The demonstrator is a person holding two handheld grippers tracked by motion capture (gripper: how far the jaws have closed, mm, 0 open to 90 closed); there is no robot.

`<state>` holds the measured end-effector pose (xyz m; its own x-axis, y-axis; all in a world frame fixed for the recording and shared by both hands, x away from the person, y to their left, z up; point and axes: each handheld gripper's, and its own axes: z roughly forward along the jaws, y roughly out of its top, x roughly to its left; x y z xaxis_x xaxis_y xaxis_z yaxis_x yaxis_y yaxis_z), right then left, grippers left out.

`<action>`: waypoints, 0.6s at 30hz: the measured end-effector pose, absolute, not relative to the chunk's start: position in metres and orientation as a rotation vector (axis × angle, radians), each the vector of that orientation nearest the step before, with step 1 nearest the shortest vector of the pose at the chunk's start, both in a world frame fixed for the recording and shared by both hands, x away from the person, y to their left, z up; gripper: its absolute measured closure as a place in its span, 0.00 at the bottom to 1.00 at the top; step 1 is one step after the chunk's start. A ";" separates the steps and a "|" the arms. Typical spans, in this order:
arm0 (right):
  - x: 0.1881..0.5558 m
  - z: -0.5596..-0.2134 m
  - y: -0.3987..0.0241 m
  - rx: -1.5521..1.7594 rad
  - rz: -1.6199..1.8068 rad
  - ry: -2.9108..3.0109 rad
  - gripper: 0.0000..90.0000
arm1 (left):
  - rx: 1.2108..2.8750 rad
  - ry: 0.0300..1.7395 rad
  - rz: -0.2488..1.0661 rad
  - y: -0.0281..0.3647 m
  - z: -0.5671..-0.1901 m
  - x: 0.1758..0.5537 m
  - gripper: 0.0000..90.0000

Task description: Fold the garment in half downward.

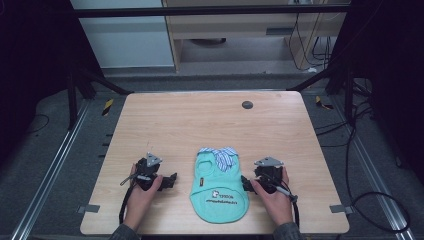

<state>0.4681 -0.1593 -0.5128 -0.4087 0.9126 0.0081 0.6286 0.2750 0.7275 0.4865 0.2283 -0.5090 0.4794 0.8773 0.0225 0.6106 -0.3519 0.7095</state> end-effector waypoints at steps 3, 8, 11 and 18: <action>0.468 -0.513 -0.159 1.391 0.934 2.138 0.02 | 2.087 1.225 0.537 0.228 -0.509 0.486 0.00; 0.466 -0.512 -0.159 1.396 0.949 2.137 0.04 | 2.088 1.223 0.536 0.228 -0.509 0.486 0.00; 0.465 -0.509 -0.158 1.378 0.988 2.122 0.05 | 2.093 1.208 0.539 0.229 -0.509 0.486 0.00; 0.472 -0.499 -0.156 1.312 0.952 2.159 0.09 | 2.094 1.166 0.498 0.227 -0.496 0.491 0.04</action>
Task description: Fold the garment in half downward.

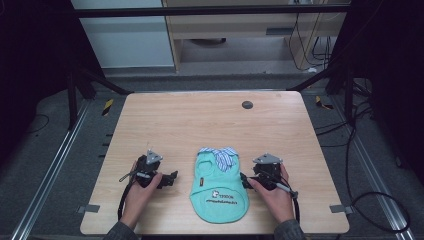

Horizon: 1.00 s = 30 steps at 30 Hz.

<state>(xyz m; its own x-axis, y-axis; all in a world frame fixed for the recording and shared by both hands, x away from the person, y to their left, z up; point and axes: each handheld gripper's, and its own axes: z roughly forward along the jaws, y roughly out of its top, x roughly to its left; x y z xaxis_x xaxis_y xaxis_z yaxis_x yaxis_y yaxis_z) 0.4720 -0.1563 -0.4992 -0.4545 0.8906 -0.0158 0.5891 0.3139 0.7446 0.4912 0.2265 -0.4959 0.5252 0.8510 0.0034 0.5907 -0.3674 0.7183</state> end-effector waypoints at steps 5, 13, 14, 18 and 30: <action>0.480 -0.491 -0.160 1.279 0.902 2.217 0.12 | 2.152 1.144 0.477 0.221 -0.486 0.499 0.04; 0.496 -0.474 -0.163 1.220 0.807 2.319 0.25 | 2.207 1.102 0.385 0.213 -0.476 0.512 0.05; 0.499 -0.471 -0.163 1.207 0.803 2.329 0.29 | 2.216 1.094 0.389 0.212 -0.475 0.513 0.06; 0.513 -0.463 -0.162 1.178 0.780 2.362 0.39 | 2.251 1.065 0.399 0.204 -0.468 0.520 0.09; 0.545 -0.454 -0.148 1.108 0.811 2.468 0.77 | 2.238 1.001 0.374 0.179 -0.436 0.549 0.41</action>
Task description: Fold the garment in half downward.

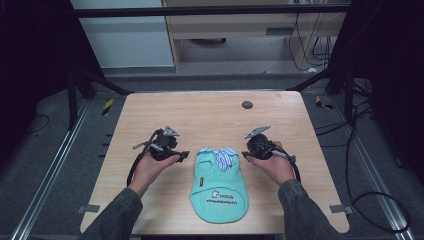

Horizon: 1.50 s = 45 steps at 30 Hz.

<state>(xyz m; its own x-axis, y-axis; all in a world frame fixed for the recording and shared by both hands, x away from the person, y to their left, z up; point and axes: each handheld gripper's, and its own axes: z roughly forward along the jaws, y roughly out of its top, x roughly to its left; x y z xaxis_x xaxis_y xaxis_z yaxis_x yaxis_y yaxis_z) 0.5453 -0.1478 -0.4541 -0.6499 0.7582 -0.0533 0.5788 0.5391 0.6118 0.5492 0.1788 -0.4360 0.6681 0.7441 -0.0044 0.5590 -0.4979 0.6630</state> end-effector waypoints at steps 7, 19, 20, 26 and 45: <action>0.561 -0.452 -0.130 1.079 0.838 2.506 0.90 | 2.252 0.954 0.344 0.155 -0.433 0.566 0.61; 0.584 -0.469 -0.104 1.096 0.833 2.522 0.88 | 2.273 0.969 0.333 0.134 -0.448 0.585 0.63; 0.585 -0.470 -0.103 1.102 0.831 2.520 0.87 | 2.281 0.969 0.329 0.133 -0.449 0.585 0.62; 0.588 -0.474 -0.102 1.112 0.841 2.522 0.86 | 2.280 0.983 0.298 0.128 -0.457 0.588 0.59; 0.585 -0.481 -0.101 1.165 0.867 2.538 0.74 | 2.349 0.981 0.232 0.116 -0.481 0.586 0.60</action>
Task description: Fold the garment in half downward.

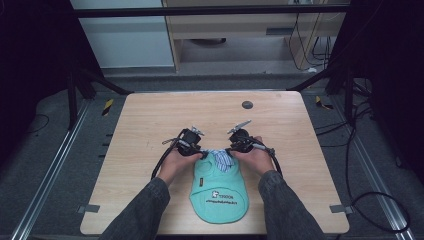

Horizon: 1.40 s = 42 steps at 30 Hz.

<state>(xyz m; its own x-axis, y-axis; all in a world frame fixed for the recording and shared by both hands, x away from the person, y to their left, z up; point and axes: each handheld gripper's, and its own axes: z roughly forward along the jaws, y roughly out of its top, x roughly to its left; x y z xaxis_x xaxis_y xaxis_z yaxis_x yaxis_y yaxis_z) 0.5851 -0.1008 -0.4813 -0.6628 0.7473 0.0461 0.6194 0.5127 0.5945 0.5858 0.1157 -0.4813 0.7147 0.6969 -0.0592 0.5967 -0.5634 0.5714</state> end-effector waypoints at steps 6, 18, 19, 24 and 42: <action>0.584 -0.483 -0.101 1.172 0.853 2.557 0.71 | 2.362 0.958 0.251 0.116 -0.482 0.586 0.65; 0.580 -0.482 -0.098 1.148 0.845 2.609 0.86 | 2.353 0.923 0.250 0.118 -0.483 0.588 0.78; 0.581 -0.482 -0.098 1.137 0.843 2.611 0.88 | 2.353 0.920 0.251 0.118 -0.483 0.587 0.79; 0.578 -0.480 -0.095 1.134 0.820 2.620 0.92 | 2.359 0.901 0.243 0.118 -0.482 0.587 0.88; 0.565 -0.462 -0.093 1.006 0.826 2.617 0.93 | 2.369 0.790 0.264 0.125 -0.461 0.577 0.93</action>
<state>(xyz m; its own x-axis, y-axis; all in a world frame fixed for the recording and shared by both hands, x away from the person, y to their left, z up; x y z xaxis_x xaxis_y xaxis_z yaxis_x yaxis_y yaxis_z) 0.5654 -0.0928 -0.4619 -0.7420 0.6704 -0.0015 0.5480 0.6079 0.5746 0.5767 0.1247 -0.4609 0.8009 0.5988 -0.0062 0.4748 -0.6288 0.6158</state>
